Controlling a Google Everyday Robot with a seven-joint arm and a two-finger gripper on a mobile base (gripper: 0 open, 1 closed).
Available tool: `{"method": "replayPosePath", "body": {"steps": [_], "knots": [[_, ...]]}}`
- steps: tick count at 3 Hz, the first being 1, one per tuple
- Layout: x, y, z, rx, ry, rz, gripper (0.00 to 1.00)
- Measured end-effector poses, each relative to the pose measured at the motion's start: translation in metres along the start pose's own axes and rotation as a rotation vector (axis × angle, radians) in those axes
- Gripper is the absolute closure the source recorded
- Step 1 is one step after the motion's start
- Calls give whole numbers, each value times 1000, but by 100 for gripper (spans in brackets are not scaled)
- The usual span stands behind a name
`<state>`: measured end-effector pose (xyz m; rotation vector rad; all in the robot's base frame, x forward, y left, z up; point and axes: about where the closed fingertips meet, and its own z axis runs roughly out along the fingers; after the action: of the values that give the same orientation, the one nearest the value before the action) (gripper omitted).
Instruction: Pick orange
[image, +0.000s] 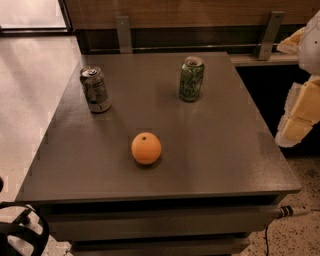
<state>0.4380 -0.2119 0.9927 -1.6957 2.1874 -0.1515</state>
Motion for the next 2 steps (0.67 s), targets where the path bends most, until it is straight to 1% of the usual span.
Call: {"method": "replayPosePath", "body": {"steps": [1,2], "knots": [[0,0,0,0,0,0,0],[-6,0,6,-17,-79,9,0]]}}
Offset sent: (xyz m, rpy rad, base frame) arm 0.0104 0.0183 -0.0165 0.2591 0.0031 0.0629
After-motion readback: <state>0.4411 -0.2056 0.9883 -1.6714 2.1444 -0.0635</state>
